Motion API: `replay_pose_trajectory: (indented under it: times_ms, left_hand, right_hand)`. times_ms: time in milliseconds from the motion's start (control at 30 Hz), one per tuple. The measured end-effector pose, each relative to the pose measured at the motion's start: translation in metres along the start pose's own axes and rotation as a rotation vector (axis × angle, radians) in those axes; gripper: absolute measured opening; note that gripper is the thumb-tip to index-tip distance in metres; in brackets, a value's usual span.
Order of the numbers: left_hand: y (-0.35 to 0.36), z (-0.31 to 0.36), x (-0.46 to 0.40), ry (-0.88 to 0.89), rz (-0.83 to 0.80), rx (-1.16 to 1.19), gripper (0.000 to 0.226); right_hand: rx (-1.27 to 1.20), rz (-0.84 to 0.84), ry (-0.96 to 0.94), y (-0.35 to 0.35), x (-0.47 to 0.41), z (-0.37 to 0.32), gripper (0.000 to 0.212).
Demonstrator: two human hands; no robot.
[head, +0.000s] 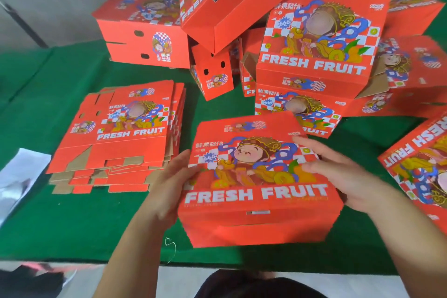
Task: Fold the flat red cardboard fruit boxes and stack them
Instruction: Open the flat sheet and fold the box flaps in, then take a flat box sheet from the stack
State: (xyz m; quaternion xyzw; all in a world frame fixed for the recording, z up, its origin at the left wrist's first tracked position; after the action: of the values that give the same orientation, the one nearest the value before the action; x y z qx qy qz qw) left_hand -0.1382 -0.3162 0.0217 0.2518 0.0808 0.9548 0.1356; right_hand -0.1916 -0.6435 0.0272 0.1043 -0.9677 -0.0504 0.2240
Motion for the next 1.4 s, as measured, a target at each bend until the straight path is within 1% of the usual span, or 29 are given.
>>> replay_pose_trajectory:
  times_ms: [67,100,133,200,233,267,300,333,367,433,500,567,600,667,733,800,833,900,933,967,1000,1033,1067,1133,1200,1233,1300,1367,1400]
  left_hand:
    - [-0.009,-0.006,-0.003,0.092,0.025,-0.177,0.047]
    - [-0.008,-0.006,-0.007,0.137,0.063,-0.271,0.049]
    - [-0.009,-0.008,-0.011,0.175,0.107,-0.327,0.052]
    - [-0.008,-0.006,-0.017,0.223,0.17,-0.335,0.06]
    - [-0.008,-0.006,-0.019,0.218,0.206,-0.298,0.063]
    - [-0.012,-0.006,-0.022,0.221,0.233,-0.275,0.062]
    - [-0.016,-0.006,-0.026,0.235,0.246,-0.265,0.056]
    - [-0.02,-0.005,-0.029,0.236,0.241,-0.279,0.048]
    - [-0.023,-0.003,-0.033,0.225,0.225,-0.281,0.043]
    - [-0.029,0.004,-0.04,0.182,0.193,-0.236,0.04]
    - [-0.033,0.017,-0.048,0.213,0.159,-0.187,0.049]
    - [-0.036,0.035,-0.055,0.249,0.087,-0.182,0.064]
    - [-0.037,0.045,-0.06,0.255,0.044,-0.216,0.064]
    - [-0.04,0.062,-0.07,0.259,-0.06,-0.313,0.05]
    - [-0.043,0.072,-0.077,0.258,-0.162,-0.363,0.042]
    - [-0.049,0.071,-0.079,0.205,-0.181,-0.38,0.034]
    - [-0.054,0.066,-0.079,0.167,-0.168,-0.378,0.03]
    - [-0.07,0.052,-0.079,0.089,-0.136,-0.386,0.028]
    - [-0.08,0.044,-0.08,0.059,-0.128,-0.408,0.027]
    - [-0.09,0.038,-0.08,0.042,-0.125,-0.44,0.026]
    - [-0.1,0.035,-0.081,0.031,-0.119,-0.476,0.026]
    - [-0.11,0.032,-0.083,0.022,-0.104,-0.502,0.027]
    - [-0.119,0.031,-0.087,0.012,-0.08,-0.522,0.029]
    - [-0.134,0.033,-0.095,-0.002,-0.043,-0.547,0.03]
    - [-0.143,0.035,-0.102,-0.01,-0.035,-0.539,0.03]
    - [-0.147,0.036,-0.107,-0.015,-0.039,-0.54,0.03]
    - [-0.152,0.037,-0.116,-0.014,-0.029,-0.575,0.032]
    - [-0.16,0.032,-0.122,0.044,0.023,-0.701,0.034]
    - [-0.166,0.028,-0.126,0.044,0.054,-0.838,0.04]
  right_hand:
    - [0.2,0.135,-0.046,0.009,-0.006,0.002,0.073]
    - [0.226,0.201,-0.082,0.015,-0.009,0.004,0.076]
    - [0.221,0.255,-0.099,0.021,-0.013,0.006,0.079]
    - [0.113,0.348,-0.104,0.025,-0.021,0.013,0.086]
    - [0.053,0.397,-0.101,0.026,-0.026,0.015,0.08]
    - [0.045,0.413,-0.082,0.027,-0.029,0.014,0.066]
    - [0.063,0.397,-0.065,0.03,-0.03,0.014,0.054]
    - [0.085,0.354,-0.05,0.033,-0.032,0.014,0.049]
    - [0.071,0.317,-0.061,0.04,-0.032,0.014,0.051]
    - [-0.009,0.282,-0.134,0.055,-0.035,0.011,0.062]
    - [-0.07,0.298,-0.245,0.074,-0.041,0.009,0.076]
    - [-0.075,0.388,-0.369,0.09,-0.053,0.009,0.078]
    - [-0.071,0.451,-0.425,0.095,-0.061,0.012,0.078]
    - [-0.022,0.557,-0.505,0.103,-0.08,0.015,0.077]
    - [0.031,0.585,-0.541,0.113,-0.112,0.014,0.078]
    - [0.048,0.509,-0.479,0.126,-0.151,0.007,0.089]
    - [0.096,0.476,-0.38,0.129,-0.17,0.006,0.096]
    - [0.218,0.452,-0.048,0.128,-0.199,0.002,0.11]
    - [0.265,0.467,0.109,0.126,-0.206,0.0,0.111]
    - [0.313,0.468,0.219,0.123,-0.212,-0.003,0.11]
    - [0.332,0.452,0.274,0.122,-0.218,-0.007,0.109]
    - [0.32,0.419,0.3,0.121,-0.224,-0.012,0.106]
    - [0.227,0.393,0.29,0.118,-0.232,-0.018,0.1]
    - [-0.076,0.353,0.204,0.112,-0.246,-0.037,0.08]
    - [-0.222,0.314,0.148,0.108,-0.254,-0.052,0.071]
    - [-0.238,0.298,0.126,0.109,-0.256,-0.057,0.073]
    - [-0.243,0.271,0.068,0.122,-0.256,-0.056,0.086]
    - [-0.186,0.361,0.041,0.145,-0.256,-0.041,0.096]
    - [-0.14,0.431,0.052,0.158,-0.257,-0.034,0.092]
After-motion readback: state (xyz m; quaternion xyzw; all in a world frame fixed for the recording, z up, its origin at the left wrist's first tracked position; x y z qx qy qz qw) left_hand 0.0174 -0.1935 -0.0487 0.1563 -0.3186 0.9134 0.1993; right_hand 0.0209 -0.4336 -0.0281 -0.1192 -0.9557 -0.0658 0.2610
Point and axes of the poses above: each hand's wrist, its own x-axis away from the middle knuckle, its own y-axis out of the palm, z = x × y, the point moved 1 cm from there along -x, towards the middle knuckle, and after that the axes turned 11 degrees about -z, right-handed, at the moved point
